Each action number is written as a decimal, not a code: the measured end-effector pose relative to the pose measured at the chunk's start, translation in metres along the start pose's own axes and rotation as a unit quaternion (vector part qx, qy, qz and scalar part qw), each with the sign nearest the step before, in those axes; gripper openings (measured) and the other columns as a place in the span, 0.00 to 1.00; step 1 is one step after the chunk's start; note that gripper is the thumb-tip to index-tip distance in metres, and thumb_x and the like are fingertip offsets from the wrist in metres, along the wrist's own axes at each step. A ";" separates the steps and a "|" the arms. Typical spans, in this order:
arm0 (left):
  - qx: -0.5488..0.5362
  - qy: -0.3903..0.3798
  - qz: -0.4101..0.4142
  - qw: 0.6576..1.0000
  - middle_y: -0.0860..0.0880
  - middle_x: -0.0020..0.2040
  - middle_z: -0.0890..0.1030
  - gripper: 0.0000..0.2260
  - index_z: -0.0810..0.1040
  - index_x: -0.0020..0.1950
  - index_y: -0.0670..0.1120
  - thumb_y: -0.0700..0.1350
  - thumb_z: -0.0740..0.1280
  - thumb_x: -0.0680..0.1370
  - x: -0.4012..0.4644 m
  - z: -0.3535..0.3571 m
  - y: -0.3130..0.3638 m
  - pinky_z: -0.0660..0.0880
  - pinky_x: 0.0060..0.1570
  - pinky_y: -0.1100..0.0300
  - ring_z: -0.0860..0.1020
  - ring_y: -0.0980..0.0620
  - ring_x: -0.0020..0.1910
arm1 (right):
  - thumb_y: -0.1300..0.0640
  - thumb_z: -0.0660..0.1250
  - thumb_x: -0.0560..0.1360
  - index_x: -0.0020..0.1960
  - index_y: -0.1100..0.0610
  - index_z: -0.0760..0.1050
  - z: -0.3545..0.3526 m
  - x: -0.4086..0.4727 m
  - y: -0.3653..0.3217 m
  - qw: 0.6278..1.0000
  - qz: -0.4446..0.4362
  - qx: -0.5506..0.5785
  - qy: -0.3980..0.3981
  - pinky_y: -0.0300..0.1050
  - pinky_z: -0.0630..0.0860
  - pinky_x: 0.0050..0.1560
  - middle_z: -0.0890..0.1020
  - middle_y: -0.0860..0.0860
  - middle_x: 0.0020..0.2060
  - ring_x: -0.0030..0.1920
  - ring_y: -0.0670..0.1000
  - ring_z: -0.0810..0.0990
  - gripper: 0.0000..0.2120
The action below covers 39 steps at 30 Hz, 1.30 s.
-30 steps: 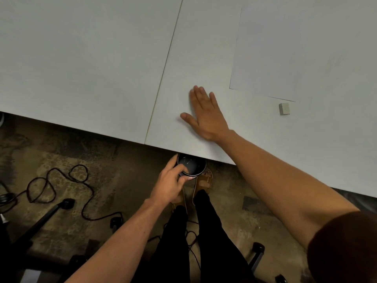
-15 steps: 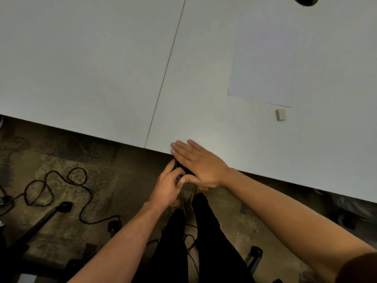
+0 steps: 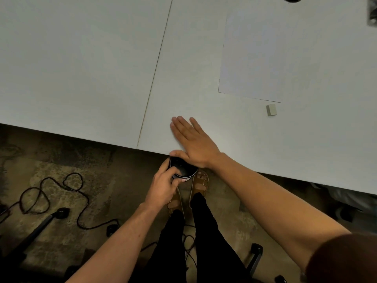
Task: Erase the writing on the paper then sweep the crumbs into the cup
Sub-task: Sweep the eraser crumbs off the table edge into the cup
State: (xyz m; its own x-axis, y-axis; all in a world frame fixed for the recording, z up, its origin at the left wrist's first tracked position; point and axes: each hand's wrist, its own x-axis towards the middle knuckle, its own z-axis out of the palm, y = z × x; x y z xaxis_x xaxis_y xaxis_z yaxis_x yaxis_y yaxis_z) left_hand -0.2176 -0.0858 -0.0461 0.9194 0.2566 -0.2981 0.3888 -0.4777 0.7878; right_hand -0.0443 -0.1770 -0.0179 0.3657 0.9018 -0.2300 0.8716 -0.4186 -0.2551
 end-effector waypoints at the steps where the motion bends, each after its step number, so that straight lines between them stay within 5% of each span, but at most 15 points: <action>1: 0.002 0.005 -0.001 1.000 0.46 0.68 0.73 0.04 0.81 0.47 0.42 0.37 0.74 0.75 0.000 0.001 0.000 0.73 0.61 0.62 0.75 0.52 0.62 | 0.33 0.44 0.78 0.78 0.60 0.44 0.004 -0.004 -0.002 1.000 -0.016 -0.014 -0.003 0.55 0.42 0.76 0.48 0.56 0.78 0.77 0.53 0.42 0.39; 4: -0.007 0.022 0.006 1.000 0.53 0.69 0.71 0.05 0.83 0.50 0.42 0.36 0.73 0.76 -0.001 0.003 0.002 0.68 0.62 0.74 0.71 0.63 0.62 | 0.33 0.45 0.78 0.78 0.60 0.47 0.016 -0.023 -0.012 0.997 -0.073 -0.021 -0.002 0.55 0.43 0.76 0.50 0.57 0.77 0.77 0.53 0.43 0.39; 6: -0.020 0.023 0.019 0.999 0.56 0.67 0.69 0.03 0.82 0.48 0.41 0.35 0.72 0.76 -0.002 0.004 0.002 0.72 0.59 0.72 0.70 0.67 0.59 | 0.33 0.46 0.78 0.78 0.61 0.48 0.022 -0.036 -0.017 0.996 -0.089 -0.015 0.001 0.55 0.44 0.76 0.51 0.57 0.77 0.77 0.54 0.44 0.39; 9: -0.024 0.018 0.021 0.999 0.54 0.68 0.69 0.04 0.82 0.49 0.40 0.34 0.72 0.76 -0.003 0.005 0.000 0.70 0.57 0.75 0.69 0.67 0.60 | 0.34 0.47 0.78 0.78 0.61 0.48 0.026 -0.053 -0.021 0.995 -0.103 -0.005 -0.009 0.54 0.45 0.76 0.51 0.57 0.77 0.77 0.53 0.43 0.39; 14: -0.028 0.013 0.017 0.999 0.48 0.73 0.70 0.16 0.79 0.65 0.41 0.36 0.71 0.77 -0.003 0.008 0.001 0.63 0.60 0.81 0.68 0.65 0.65 | 0.37 0.49 0.79 0.77 0.61 0.53 0.024 -0.072 -0.024 0.991 -0.119 0.067 -0.015 0.53 0.48 0.76 0.55 0.57 0.77 0.77 0.52 0.48 0.36; 17: -0.019 0.013 0.029 0.999 0.45 0.70 0.73 0.12 0.82 0.58 0.40 0.34 0.72 0.76 -0.003 0.007 0.001 0.64 0.61 0.80 0.71 0.63 0.64 | 0.40 0.52 0.80 0.75 0.61 0.58 0.020 -0.086 -0.025 0.987 -0.096 0.124 0.036 0.53 0.53 0.76 0.62 0.58 0.75 0.76 0.53 0.55 0.32; 19: -0.013 0.013 0.025 1.000 0.45 0.69 0.74 0.07 0.82 0.49 0.42 0.33 0.73 0.74 -0.004 0.007 0.000 0.65 0.62 0.78 0.74 0.55 0.65 | 0.40 0.51 0.81 0.74 0.60 0.62 0.020 -0.099 -0.020 0.984 -0.032 0.136 0.107 0.54 0.56 0.74 0.66 0.57 0.73 0.75 0.54 0.60 0.31; 22: -0.015 0.013 0.003 1.000 0.46 0.70 0.73 0.06 0.80 0.44 0.43 0.33 0.74 0.73 -0.004 0.008 -0.001 0.62 0.61 0.81 0.72 0.56 0.65 | 0.37 0.49 0.81 0.77 0.56 0.55 0.026 -0.123 -0.002 0.956 0.189 0.123 0.186 0.51 0.50 0.76 0.58 0.53 0.76 0.77 0.51 0.52 0.32; 26: -0.013 0.005 -0.004 1.000 0.46 0.70 0.73 0.07 0.80 0.43 0.43 0.34 0.74 0.73 -0.003 0.009 0.000 0.62 0.59 0.82 0.72 0.55 0.65 | 0.34 0.43 0.79 0.78 0.60 0.46 0.036 -0.140 0.009 0.922 0.361 0.074 0.122 0.56 0.46 0.76 0.51 0.57 0.77 0.77 0.53 0.44 0.38; 32: -0.003 0.000 -0.004 1.000 0.48 0.69 0.73 0.06 0.80 0.44 0.44 0.35 0.75 0.73 -0.001 0.011 0.002 0.62 0.59 0.82 0.72 0.56 0.65 | 0.31 0.41 0.78 0.78 0.60 0.44 0.037 -0.113 -0.014 0.956 0.286 0.030 0.051 0.56 0.43 0.76 0.47 0.58 0.77 0.77 0.55 0.42 0.40; 39: -0.002 -0.006 0.007 1.000 0.48 0.66 0.74 0.04 0.80 0.44 0.41 0.34 0.73 0.75 -0.003 0.009 0.007 0.64 0.57 0.81 0.74 0.55 0.63 | 0.33 0.44 0.78 0.78 0.60 0.48 0.035 -0.085 -0.040 0.996 0.085 0.016 0.001 0.58 0.45 0.75 0.50 0.56 0.77 0.77 0.53 0.41 0.39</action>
State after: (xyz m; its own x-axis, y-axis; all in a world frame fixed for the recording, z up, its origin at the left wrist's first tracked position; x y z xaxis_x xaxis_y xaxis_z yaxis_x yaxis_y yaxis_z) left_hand -0.2168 -0.0969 -0.0448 0.9254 0.2404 -0.2929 0.3754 -0.4771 0.7946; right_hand -0.1217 -0.2411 -0.0207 0.5085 0.8173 -0.2712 0.7857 -0.5692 -0.2421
